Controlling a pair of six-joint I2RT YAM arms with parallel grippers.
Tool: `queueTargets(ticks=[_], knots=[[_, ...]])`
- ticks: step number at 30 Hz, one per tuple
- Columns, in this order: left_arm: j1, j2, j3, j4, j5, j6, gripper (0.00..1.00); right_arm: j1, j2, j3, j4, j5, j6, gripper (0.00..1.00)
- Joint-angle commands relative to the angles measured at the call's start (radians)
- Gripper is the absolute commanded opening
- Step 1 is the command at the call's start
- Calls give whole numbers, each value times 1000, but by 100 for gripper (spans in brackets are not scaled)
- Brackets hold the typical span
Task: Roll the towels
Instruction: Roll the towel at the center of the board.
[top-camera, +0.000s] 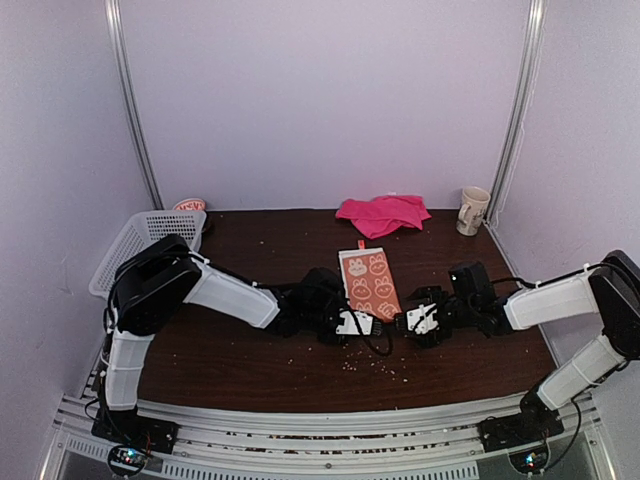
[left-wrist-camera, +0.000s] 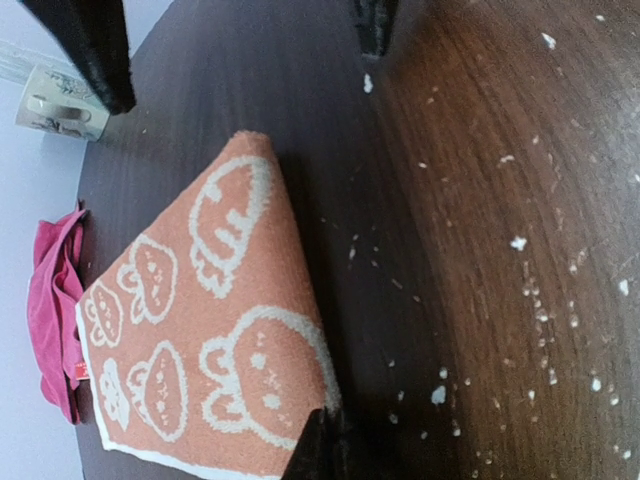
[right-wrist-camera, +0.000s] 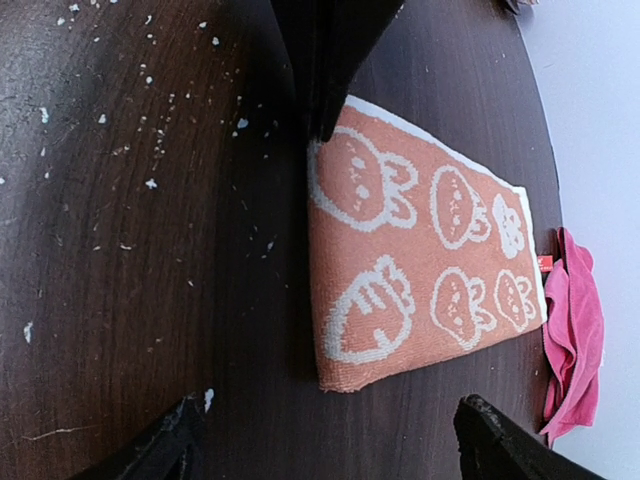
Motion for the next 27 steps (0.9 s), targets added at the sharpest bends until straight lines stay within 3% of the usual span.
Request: queueTargets(ticks=[1, 8, 15, 27], knots=[[0, 37, 8, -48, -42, -16, 0, 2, 0, -17, 37, -1, -19, 88], [2, 14, -29, 40, -63, -70, 0, 11, 8, -59, 70, -20, -113, 90], [26, -76, -105, 131, 51, -151, 0, 23, 32, -70, 110, -30, -144, 91], [43, -112, -110, 147, 134, -207, 0, 71, 122, 9, 111, 14, -173, 86]])
